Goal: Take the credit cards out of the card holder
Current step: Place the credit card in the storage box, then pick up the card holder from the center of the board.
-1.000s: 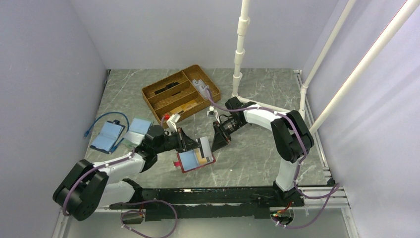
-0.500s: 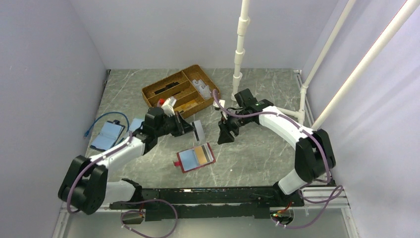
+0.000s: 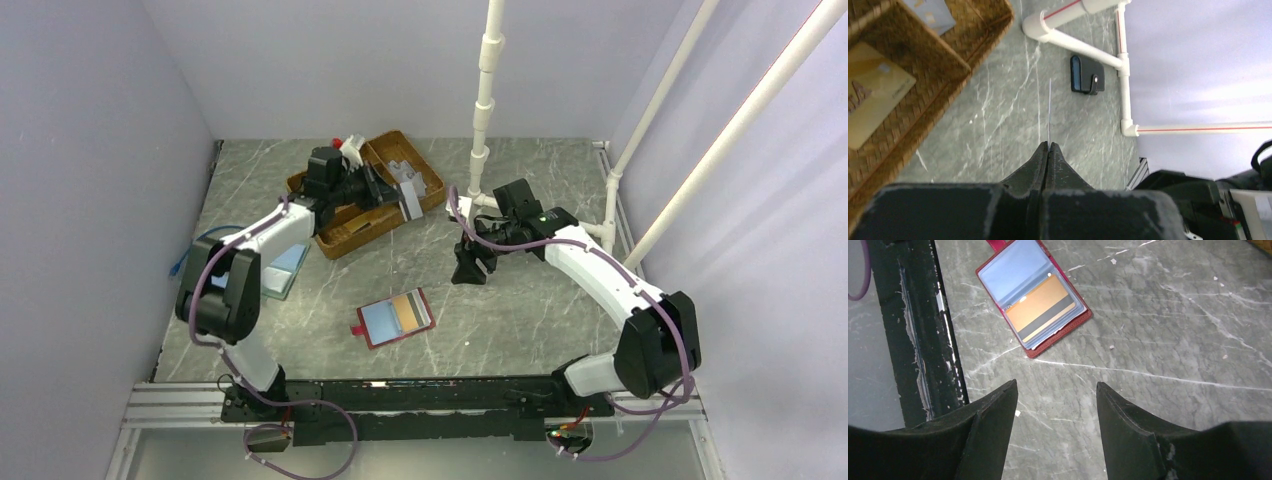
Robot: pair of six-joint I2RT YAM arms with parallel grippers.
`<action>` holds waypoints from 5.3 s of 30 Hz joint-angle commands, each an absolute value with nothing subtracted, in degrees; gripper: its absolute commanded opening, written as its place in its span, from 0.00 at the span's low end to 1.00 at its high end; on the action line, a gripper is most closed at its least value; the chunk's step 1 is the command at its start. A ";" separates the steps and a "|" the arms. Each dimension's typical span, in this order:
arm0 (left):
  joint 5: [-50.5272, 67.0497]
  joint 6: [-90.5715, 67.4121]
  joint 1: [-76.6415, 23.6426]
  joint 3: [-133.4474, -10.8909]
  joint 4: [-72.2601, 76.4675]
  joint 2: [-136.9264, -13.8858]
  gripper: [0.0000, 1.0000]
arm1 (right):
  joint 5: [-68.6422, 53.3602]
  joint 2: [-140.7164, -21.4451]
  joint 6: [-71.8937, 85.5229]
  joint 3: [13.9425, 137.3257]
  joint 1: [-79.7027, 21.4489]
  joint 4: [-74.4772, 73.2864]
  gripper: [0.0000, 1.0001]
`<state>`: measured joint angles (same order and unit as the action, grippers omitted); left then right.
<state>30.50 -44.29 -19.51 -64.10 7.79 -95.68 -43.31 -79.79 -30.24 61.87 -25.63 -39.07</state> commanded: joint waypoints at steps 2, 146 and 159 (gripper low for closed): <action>35.06 -46.43 -17.43 -74.23 7.35 -103.19 0.00 | -41.59 -75.99 -31.55 61.03 -25.58 -36.61 0.62; 13.09 -67.02 -38.07 -16.73 28.88 -80.86 0.40 | -28.89 -103.52 -7.80 59.82 -43.15 -17.49 0.04; 10.53 -68.48 -38.84 -15.98 28.41 -80.61 0.02 | -34.29 -106.00 -9.88 61.62 -46.16 -20.63 0.02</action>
<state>11.70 -68.31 -37.87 -16.23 28.58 -81.10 -30.70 -103.66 -8.88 61.04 -43.22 -18.17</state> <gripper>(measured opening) 0.119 0.029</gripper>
